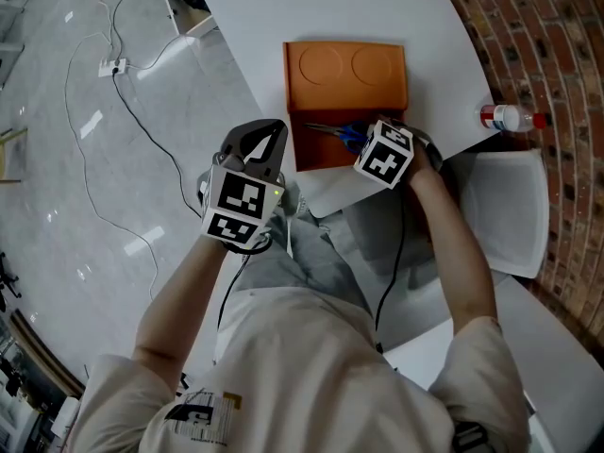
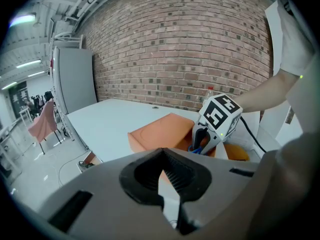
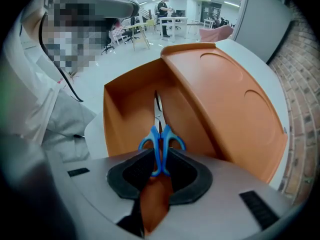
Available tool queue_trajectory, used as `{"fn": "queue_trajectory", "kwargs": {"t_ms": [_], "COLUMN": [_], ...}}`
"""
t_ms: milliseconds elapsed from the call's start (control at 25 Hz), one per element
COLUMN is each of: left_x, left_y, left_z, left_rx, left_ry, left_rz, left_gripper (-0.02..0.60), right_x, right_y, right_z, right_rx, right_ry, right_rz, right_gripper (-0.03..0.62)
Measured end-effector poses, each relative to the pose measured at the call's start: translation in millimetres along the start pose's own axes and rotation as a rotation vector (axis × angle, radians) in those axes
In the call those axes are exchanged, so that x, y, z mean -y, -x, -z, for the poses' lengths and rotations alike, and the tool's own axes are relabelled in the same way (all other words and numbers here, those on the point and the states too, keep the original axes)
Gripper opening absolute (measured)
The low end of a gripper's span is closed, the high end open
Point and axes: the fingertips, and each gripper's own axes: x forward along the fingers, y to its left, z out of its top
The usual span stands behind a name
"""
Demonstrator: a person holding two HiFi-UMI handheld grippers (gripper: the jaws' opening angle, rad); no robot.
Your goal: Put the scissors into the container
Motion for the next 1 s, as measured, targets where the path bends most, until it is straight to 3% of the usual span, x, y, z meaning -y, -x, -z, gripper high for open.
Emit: {"fn": "queue_trajectory", "kwargs": {"t_ms": [560, 1000], "left_x": [8, 4], "left_y": [11, 51], "left_z": [-13, -70], "left_rx": [0.023, 0.098], "left_ry": [-0.035, -0.115], "left_rz": [0.017, 0.004], "left_gripper": [0.009, 0.008], "right_x": [12, 20], "right_y": [24, 128], "right_z": [-8, -48], "right_rx": [0.056, 0.315], "right_ry": [-0.090, -0.231], "right_rz": [0.051, 0.208], "right_gripper": [0.110, 0.057]}}
